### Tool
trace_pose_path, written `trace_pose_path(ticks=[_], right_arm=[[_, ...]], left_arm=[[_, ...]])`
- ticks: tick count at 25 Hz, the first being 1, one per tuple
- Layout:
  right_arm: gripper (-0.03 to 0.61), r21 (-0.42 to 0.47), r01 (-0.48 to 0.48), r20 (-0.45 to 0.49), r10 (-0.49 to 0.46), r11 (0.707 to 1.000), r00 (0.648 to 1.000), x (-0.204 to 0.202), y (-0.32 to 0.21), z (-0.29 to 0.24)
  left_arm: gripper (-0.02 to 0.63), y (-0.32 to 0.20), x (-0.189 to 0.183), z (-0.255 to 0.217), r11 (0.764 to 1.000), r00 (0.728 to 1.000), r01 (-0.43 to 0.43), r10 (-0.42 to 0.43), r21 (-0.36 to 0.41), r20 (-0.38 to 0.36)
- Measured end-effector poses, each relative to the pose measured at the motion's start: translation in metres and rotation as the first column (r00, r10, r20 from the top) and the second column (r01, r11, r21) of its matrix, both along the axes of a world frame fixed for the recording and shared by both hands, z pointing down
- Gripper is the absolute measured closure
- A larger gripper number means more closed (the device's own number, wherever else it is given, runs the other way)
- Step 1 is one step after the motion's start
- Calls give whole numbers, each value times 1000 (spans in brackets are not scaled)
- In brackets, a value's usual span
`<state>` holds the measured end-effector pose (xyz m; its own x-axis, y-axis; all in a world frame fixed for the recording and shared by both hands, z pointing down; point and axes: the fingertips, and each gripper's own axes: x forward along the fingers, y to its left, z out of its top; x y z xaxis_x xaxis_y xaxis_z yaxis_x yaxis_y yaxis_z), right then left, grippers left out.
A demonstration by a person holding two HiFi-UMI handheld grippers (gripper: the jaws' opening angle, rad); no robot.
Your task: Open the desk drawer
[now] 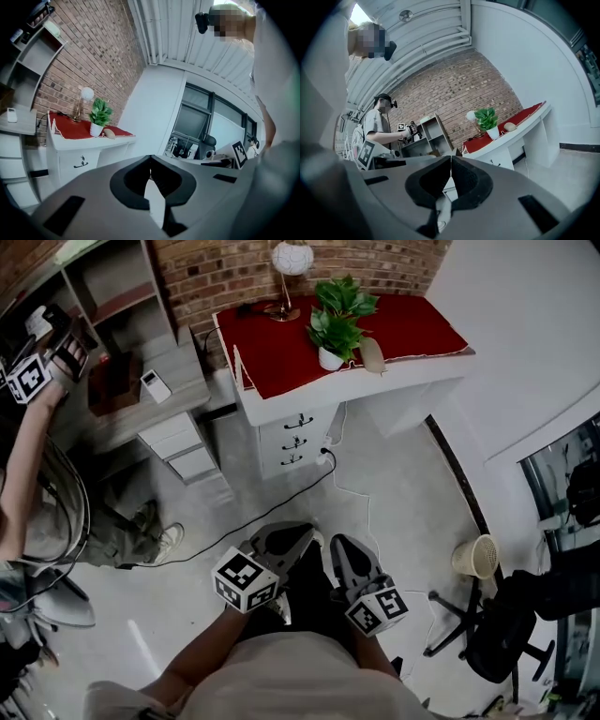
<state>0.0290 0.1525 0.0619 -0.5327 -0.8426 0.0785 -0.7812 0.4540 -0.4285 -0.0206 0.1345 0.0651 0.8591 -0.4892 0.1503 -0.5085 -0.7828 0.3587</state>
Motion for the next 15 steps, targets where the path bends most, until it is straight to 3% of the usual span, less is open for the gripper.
trace_pose_path(ticks=[15], right_arm=[[561, -20, 111, -46, -112, 994, 993, 25, -116, 1]], left_arm=[[603, -117, 26, 4, 990, 989, 137, -136, -19, 55]])
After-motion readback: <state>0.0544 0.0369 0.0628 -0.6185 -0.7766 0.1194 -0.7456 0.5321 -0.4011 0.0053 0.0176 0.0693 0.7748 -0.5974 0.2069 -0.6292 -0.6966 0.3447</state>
